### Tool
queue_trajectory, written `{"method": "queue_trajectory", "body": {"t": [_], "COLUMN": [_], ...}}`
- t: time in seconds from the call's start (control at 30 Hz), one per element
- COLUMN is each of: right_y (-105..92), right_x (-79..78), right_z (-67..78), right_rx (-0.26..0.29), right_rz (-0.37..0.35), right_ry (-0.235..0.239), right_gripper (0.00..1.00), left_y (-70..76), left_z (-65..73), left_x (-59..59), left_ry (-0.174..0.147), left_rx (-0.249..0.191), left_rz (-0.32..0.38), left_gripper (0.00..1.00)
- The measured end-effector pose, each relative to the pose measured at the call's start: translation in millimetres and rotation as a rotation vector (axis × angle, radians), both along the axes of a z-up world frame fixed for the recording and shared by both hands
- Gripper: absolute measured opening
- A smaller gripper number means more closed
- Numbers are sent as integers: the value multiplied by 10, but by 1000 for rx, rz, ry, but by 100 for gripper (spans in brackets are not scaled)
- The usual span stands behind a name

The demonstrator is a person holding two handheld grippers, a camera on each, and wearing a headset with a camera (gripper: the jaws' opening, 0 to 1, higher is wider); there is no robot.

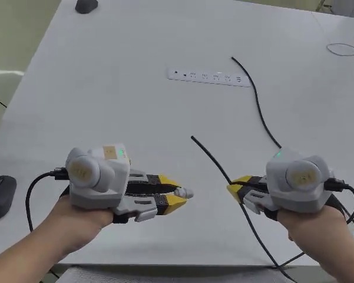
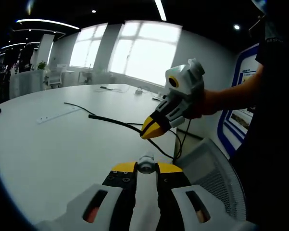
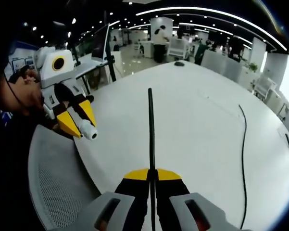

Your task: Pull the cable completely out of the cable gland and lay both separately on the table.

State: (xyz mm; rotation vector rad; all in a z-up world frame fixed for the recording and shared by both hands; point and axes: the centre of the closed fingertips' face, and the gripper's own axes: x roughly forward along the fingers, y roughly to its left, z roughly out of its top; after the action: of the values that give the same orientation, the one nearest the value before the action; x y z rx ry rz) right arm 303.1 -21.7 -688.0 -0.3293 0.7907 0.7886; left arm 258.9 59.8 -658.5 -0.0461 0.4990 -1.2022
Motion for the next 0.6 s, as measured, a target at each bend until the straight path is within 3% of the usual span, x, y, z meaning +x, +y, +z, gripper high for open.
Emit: {"method": "queue_trajectory", "body": {"t": [0.3,0.6], "right_y": [248,483], "right_x": [168,339], "right_z": [-103,-169], "right_rx": [-33,-38], "right_rz": [87,153], "right_ry": [-3,2], "right_gripper": [0,0], "left_y": [179,430], "left_z": [-182,-405], "left_x": [-9,-1], "left_ry": [-3,28], "left_rx": [25,44], "left_rz": [55,127], "left_gripper": [15,15]}}
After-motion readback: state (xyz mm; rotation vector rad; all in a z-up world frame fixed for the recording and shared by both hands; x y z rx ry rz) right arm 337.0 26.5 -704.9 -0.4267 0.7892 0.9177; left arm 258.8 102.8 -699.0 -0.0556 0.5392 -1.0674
